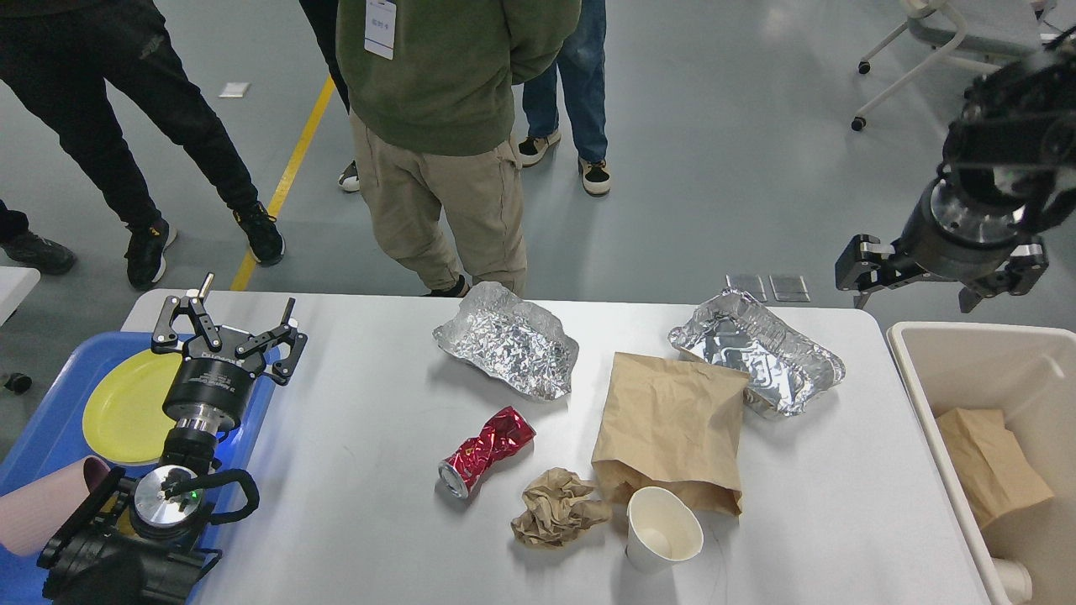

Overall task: Tidy desktop
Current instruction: 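Move the right gripper down to the second brown paper bag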

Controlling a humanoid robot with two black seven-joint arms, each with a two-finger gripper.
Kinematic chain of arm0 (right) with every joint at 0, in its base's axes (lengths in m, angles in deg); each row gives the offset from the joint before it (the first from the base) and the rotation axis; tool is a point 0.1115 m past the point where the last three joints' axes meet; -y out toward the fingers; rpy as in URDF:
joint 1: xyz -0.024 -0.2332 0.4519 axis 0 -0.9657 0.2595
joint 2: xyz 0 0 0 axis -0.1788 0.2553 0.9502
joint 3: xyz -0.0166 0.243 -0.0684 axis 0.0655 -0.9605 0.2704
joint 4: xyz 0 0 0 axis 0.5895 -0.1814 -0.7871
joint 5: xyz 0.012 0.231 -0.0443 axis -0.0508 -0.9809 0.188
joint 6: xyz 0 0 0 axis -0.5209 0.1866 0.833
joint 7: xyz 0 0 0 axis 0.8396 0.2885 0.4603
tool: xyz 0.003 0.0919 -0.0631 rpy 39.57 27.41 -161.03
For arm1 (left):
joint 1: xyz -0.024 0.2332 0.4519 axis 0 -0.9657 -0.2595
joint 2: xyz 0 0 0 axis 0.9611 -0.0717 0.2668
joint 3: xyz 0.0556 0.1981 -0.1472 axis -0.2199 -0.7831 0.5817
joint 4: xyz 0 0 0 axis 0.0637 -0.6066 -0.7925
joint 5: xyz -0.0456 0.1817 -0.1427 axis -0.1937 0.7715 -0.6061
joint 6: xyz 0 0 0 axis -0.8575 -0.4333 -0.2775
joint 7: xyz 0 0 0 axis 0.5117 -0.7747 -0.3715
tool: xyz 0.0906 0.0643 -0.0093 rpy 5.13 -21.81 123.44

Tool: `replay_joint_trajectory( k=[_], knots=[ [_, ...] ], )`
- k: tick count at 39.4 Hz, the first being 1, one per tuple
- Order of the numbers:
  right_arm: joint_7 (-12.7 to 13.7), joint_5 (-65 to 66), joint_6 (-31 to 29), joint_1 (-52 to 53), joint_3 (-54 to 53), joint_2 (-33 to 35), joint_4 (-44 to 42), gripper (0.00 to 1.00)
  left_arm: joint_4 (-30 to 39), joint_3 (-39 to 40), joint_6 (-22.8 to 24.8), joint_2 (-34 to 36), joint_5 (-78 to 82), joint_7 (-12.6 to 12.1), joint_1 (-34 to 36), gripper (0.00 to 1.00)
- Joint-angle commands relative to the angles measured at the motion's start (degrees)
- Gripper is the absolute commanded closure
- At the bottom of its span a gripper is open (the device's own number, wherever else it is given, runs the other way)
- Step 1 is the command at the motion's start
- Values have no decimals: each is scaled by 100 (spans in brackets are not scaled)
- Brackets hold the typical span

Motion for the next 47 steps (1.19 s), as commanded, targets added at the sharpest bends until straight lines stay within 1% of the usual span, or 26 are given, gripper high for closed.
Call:
replay_joint_trajectory(
  k=[1, 4, 7, 10, 13, 18, 20, 22, 23, 24, 25, 26, 30, 34, 40, 41, 46, 47],
  knots=[
    [-14, -52, -456, 758, -326, -137, 604, 0, 0, 0, 0, 2, 0, -7, 0, 4],
    [-40, -69, -456, 1416, -598, -119, 1393, 0, 0, 0, 0, 2, 0, 2, 0, 4],
    [-40, -139, -465, 1629, -722, -119, 1695, 0, 0, 0, 0, 2, 0, 2, 0, 4],
    [-84, -297, -439, 1647, -731, -198, 1766, 0, 0, 0, 0, 2, 0, -7, 0, 4],
    [-84, -490, -412, 1630, -731, -417, 1810, 0, 0, 0, 0, 2, 0, -7, 0, 4],
    [-146, -562, -359, 1621, -766, -409, 1801, 0, 0, 0, 0, 2, 0, -7, 0, 4],
    [-224, -570, -342, 1621, -758, -409, 1801, 0, 0, 0, 0, -6, 0, -7, 0, 4],
    [-373, -562, -307, 1612, -758, -427, 1801, 0, 0, 0, 0, 2, 0, -7, 0, 4],
    [-470, -562, -289, 1595, -758, -436, 1801, 0, 0, 0, 0, 2, 0, -7, 0, 4],
    [-706, -562, -272, 1568, -766, -444, 1801, 0, 0, 0, 0, 2, 0, -7, 0, 4],
    [-821, -562, -271, 1542, -766, -462, 1801, 0, 0, 0, 0, -6, 0, -7, 0, 4],
    [-866, -562, -254, 1516, -775, -471, 1801, 0, 0, 0, 0, 2, 0, -7, 0, 4],
    [-902, -553, -201, 1244, -845, -550, 1704, 0, 0, 0, 0, -6, 0, -7, 0, 4],
    [-902, -553, 27, 971, -863, -638, 1581, 0, 0, 0, 0, 2, 0, -7, 0, 4],
    [-893, -553, 615, 286, -889, -752, 1265, 0, 0, 0, 0, -7, 0, -7, 0, 4],
    [-893, -553, 790, 59, -916, -752, 1134, 0, 0, 0, 0, -7, 0, -7, 0, 4],
    [-893, -562, 1143, -829, -1082, -831, 572, 0, 0, 0, 0, -7, 0, -7, 0, 4],
    [-884, -562, 1257, -1197, -1118, -857, 318, 0, 0, 0, 0, -7, 0, -7, 0, 4]
  ],
)
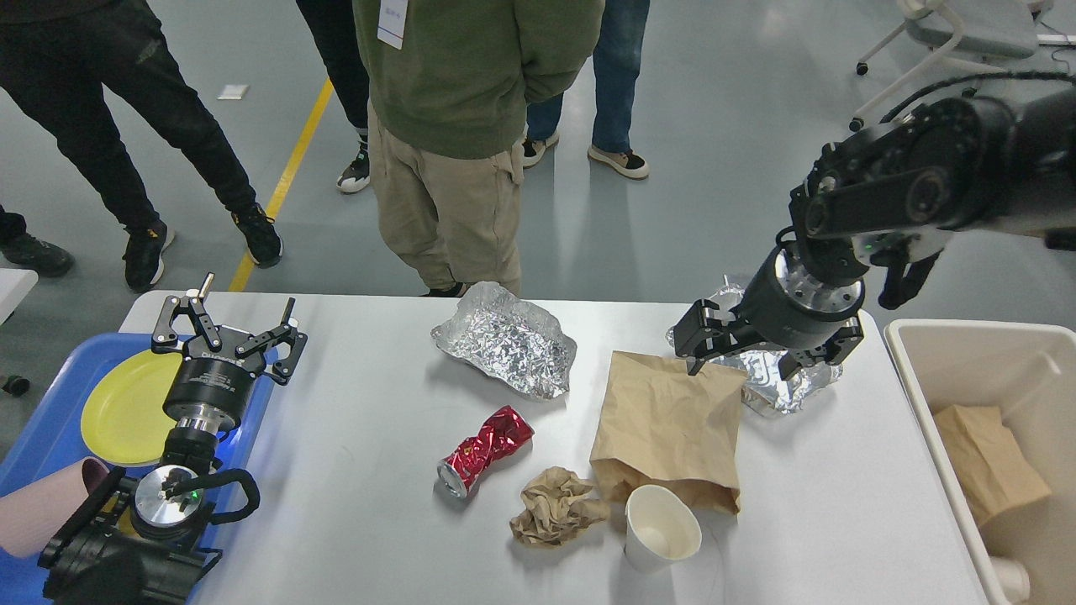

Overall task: Tidy desktop
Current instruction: 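Move the right gripper down to the second brown paper bag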

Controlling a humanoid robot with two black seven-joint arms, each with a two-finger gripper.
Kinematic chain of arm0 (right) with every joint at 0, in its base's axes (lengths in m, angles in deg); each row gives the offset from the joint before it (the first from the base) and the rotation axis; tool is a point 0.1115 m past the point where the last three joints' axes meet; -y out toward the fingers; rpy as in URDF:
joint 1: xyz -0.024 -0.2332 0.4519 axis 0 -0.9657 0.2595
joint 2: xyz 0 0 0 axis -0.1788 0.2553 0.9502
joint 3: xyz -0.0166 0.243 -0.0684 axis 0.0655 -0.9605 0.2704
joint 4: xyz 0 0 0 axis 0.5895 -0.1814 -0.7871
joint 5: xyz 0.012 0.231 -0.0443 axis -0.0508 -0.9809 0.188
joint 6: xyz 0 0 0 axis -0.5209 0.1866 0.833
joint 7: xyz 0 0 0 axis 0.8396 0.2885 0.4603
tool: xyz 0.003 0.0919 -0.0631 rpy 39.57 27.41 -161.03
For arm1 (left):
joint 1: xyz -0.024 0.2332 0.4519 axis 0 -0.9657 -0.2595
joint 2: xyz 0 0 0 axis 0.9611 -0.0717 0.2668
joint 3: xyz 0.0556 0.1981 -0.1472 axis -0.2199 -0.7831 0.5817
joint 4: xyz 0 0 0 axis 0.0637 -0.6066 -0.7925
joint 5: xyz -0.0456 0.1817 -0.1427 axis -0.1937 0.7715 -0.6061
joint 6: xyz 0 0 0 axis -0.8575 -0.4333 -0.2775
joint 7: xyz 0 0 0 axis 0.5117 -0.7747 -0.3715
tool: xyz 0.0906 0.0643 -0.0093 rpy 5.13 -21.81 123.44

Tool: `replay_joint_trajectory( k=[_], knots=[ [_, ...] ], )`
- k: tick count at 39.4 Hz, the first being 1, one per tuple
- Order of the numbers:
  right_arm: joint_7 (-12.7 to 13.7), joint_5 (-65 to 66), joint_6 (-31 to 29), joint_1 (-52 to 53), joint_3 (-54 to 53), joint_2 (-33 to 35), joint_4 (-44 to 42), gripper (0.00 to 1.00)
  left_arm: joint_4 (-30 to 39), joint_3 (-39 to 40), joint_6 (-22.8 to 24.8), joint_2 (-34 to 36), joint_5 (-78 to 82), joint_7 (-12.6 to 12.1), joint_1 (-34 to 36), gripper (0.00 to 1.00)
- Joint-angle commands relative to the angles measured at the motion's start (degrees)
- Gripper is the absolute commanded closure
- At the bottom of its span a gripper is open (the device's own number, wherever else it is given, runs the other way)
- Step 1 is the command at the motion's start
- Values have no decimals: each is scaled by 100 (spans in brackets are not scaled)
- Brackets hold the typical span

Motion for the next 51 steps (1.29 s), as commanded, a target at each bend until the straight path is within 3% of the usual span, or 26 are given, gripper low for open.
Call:
replay_joint_trajectory(
  k=[1, 16, 34, 38, 42, 43, 47, 49, 51],
  knots=[
    [9, 0, 383, -1059, -140, -78, -706, 0, 0, 0, 0, 8, 0, 0, 0, 4],
    [18, -9, 1113, -3310, -272, -289, -2377, 0, 0, 0, 0, -1, 0, 0, 0, 4],
    [26, -18, 1368, -4092, -800, -324, -2728, 1, 0, 0, 0, -1, 0, 0, 0, 4],
    [26, -105, 1543, -4154, -791, -403, -2746, 11, 0, 0, 0, -1, 0, 0, 0, 4],
    [26, -141, 1570, -4163, -791, -465, -2738, 28, 0, 0, 0, -1, 0, 0, 0, 4],
    [26, -141, 1570, -4163, -791, -491, -2729, 40, 0, 0, 0, -1, 0, 0, 0, 4],
    [26, -149, 1570, -4181, -791, -509, -2694, 75, 0, 0, 0, 8, 0, 0, 0, 4],
    [26, -150, 1570, -4189, -791, -509, -2694, 89, 0, 0, 0, 8, 0, 0, 0, 4],
    [26, -150, 1570, -4189, -782, -509, -2694, 94, 0, 0, 9, -1, 0, 0, 0, 4]
  ],
)
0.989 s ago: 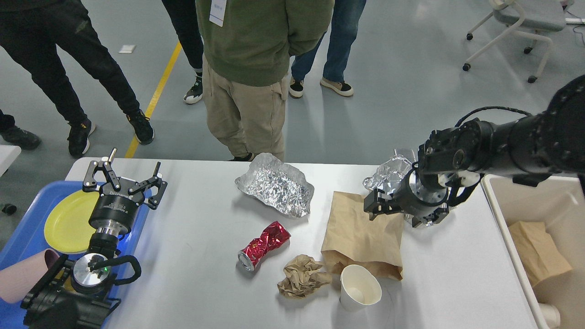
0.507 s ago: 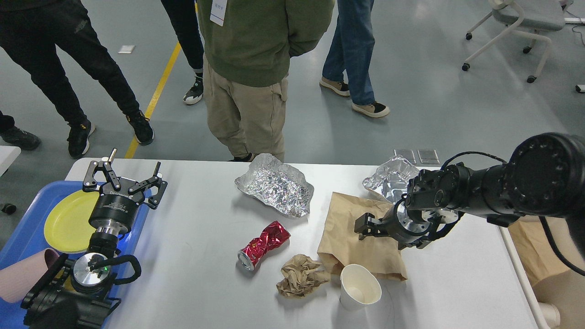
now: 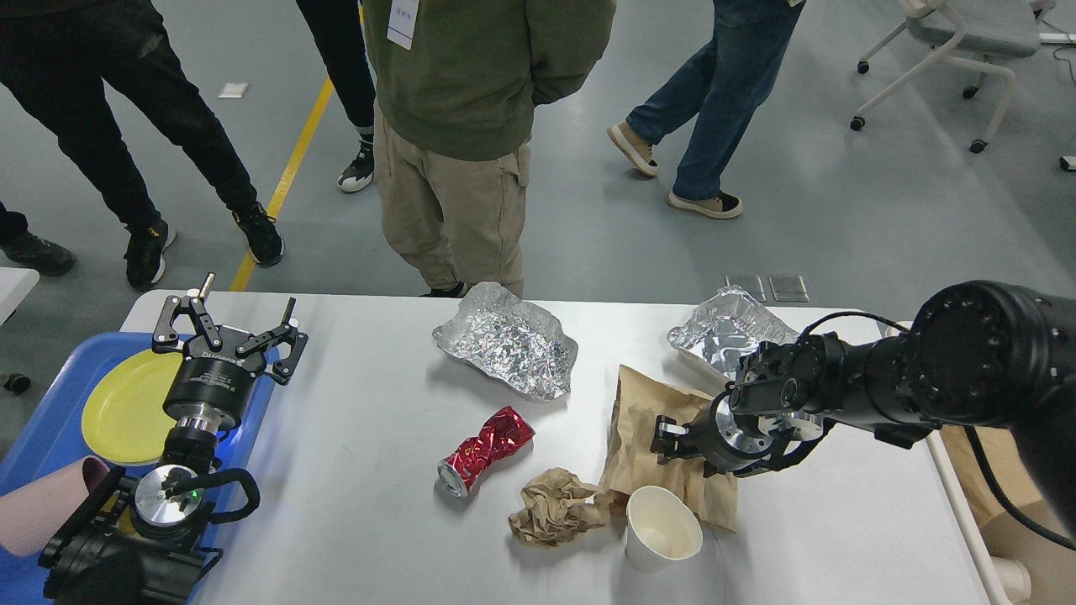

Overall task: Tidy desktop
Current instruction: 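Grasp the brown paper bag with the right gripper, then carry the brown paper bag into the beige bin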

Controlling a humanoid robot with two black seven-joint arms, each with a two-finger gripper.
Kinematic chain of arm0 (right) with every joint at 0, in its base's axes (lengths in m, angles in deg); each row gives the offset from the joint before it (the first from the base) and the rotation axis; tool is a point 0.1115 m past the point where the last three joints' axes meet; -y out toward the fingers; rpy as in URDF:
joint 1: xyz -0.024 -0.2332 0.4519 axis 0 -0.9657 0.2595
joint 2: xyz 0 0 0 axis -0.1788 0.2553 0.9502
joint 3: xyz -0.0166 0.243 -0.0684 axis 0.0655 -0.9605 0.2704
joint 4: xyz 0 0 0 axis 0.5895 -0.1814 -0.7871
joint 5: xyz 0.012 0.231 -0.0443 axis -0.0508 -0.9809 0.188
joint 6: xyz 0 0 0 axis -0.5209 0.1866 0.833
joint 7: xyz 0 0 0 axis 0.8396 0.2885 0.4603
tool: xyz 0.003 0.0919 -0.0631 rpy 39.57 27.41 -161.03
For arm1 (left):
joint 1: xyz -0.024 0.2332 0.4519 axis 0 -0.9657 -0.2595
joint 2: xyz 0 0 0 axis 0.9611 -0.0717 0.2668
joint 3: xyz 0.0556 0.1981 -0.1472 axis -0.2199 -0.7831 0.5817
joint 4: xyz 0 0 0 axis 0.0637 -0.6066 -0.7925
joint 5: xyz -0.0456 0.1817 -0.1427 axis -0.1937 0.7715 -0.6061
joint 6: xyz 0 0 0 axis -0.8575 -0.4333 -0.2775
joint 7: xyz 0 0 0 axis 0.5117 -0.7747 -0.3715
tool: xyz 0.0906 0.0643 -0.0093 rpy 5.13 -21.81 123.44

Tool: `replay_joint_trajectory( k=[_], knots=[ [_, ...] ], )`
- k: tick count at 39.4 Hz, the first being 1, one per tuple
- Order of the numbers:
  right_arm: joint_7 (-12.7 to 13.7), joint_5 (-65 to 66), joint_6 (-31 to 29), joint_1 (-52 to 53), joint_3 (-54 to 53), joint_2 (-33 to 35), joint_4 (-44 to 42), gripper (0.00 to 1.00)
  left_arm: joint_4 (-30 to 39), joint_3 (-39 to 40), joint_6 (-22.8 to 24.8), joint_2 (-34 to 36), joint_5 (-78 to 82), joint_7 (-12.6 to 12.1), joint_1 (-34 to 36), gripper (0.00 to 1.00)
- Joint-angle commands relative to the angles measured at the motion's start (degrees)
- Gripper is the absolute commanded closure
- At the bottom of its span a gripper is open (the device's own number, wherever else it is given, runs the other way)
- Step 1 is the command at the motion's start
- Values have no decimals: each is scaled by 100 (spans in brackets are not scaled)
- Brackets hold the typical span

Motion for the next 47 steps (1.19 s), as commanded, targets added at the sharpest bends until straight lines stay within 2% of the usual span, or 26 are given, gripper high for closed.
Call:
replay_joint_trajectory(
  k=[1, 4, 17, 25, 37, 47],
  knots=[
    [0, -4, 28, -22, 10, -9, 10, 94, 0, 0, 0, -2, 0, 0, 0, 4],
    [27, -22, 160, -75, 10, -18, 2, 100, 0, 0, 0, -2, 0, 0, 0, 4],
    [88, -22, 116, -5, 10, 8, 72, 100, 0, 0, 9, 7, 0, 0, 0, 4],
    [88, -22, 46, 399, 10, 149, 467, 100, 0, 0, 9, -2, 0, 0, 0, 4],
    [88, -514, -753, 1830, 246, 342, 1222, 100, 0, 0, 9, -2, 0, 0, 0, 4],
    [71, -672, -1650, 4221, 984, 395, 2330, 100, 0, 0, 9, 7, 0, 0, 0, 4]
  ],
)
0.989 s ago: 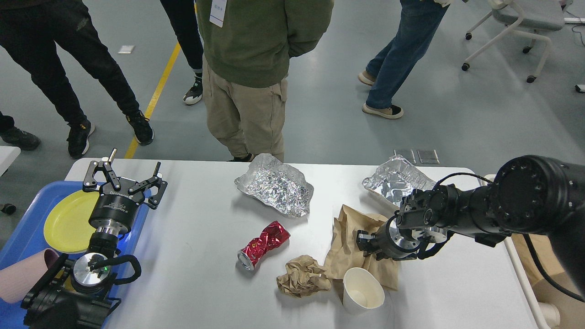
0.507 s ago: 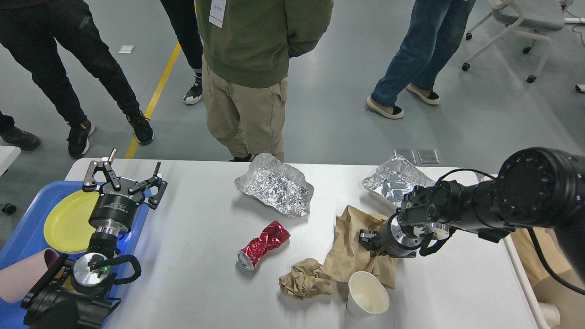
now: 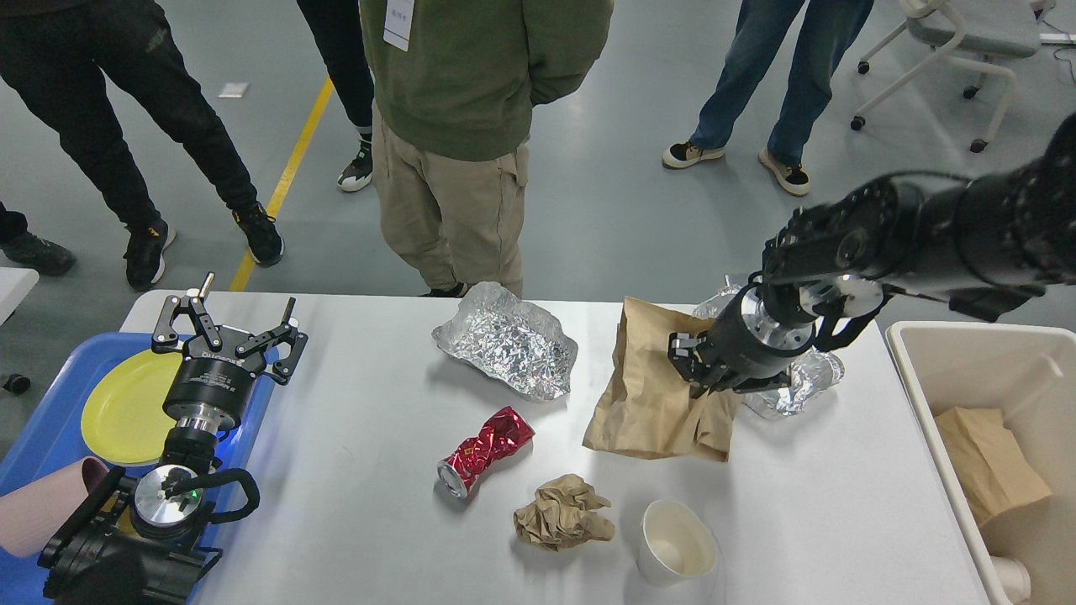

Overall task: Tidy desktop
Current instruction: 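Carry the brown paper bag into the beige bin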

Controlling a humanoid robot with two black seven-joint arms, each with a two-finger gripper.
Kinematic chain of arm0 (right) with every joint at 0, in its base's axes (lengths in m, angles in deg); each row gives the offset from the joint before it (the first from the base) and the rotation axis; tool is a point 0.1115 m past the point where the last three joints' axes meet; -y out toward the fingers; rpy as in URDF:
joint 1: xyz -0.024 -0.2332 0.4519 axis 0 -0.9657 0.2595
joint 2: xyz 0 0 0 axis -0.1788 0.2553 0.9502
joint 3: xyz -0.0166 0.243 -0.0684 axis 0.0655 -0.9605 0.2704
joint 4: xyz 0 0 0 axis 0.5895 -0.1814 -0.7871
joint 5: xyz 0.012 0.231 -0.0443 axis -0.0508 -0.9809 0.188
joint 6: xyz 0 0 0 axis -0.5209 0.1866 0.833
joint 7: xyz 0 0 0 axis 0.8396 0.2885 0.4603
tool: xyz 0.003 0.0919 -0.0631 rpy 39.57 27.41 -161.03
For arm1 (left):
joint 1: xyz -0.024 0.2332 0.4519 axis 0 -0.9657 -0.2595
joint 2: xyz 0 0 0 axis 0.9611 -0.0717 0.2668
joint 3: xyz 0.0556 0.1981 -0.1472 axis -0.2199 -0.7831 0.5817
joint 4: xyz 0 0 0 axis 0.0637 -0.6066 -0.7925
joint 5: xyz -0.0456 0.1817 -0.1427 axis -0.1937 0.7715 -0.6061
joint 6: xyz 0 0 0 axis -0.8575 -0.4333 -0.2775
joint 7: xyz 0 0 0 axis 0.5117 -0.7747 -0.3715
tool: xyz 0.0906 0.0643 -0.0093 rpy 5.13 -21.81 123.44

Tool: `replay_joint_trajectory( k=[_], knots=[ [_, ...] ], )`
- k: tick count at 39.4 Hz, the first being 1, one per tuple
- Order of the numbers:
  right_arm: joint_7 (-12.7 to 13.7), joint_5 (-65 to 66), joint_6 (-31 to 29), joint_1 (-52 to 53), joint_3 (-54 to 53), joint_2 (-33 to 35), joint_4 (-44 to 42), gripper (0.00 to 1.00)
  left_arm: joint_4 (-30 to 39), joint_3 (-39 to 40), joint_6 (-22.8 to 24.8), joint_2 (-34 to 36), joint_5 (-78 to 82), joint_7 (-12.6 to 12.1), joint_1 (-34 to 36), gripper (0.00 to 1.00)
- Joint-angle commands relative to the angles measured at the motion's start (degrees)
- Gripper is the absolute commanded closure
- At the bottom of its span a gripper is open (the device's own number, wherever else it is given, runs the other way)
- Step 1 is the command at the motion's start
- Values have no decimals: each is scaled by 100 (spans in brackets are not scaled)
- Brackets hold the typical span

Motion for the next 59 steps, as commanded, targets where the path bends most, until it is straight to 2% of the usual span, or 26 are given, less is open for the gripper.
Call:
replay_joint_trajectory(
  k=[1, 9, 16, 23, 33, 39, 45, 51, 55, 59],
  knots=[
    [-35, -39, -640, 1401, 517, 16, 514, 100, 0, 0, -1, 7, 0, 0, 0, 4],
    [-88, -30, -1871, 2731, 1124, 289, 611, 100, 0, 0, -1, 7, 0, 0, 0, 4],
    [-105, -39, -1855, 2952, 1414, 333, 690, 100, 0, 0, -1, 6, 0, 0, 0, 4],
    [-79, -21, -1872, 2776, 1713, 693, 550, 100, 0, 9, -10, 7, 0, 9, 0, 4],
    [-53, 23, -1864, 2566, 1906, 755, 322, 100, 0, 0, -10, 6, 0, 0, 0, 4],
    [-26, 67, -1837, 2048, 2328, 1325, -293, 100, 0, 0, -10, -2, 0, 9, 0, 4],
    [-26, 383, -1793, 730, 2434, 2494, -1724, 100, 0, 0, -10, 7, 0, 9, 0, 4],
    [-35, 287, -1714, -579, 2294, 2995, -3025, 100, 0, 0, -10, -2, 0, 0, 0, 4],
    [-26, 278, -1460, -1441, 1777, 3399, -3598, 100, 0, 0, -10, -2, 0, 0, 0, 4],
    [-26, 287, -784, -2548, 1152, 3646, -3976, 100, 0, 0, -1, -2, 0, 0, 0, 4]
  ],
)
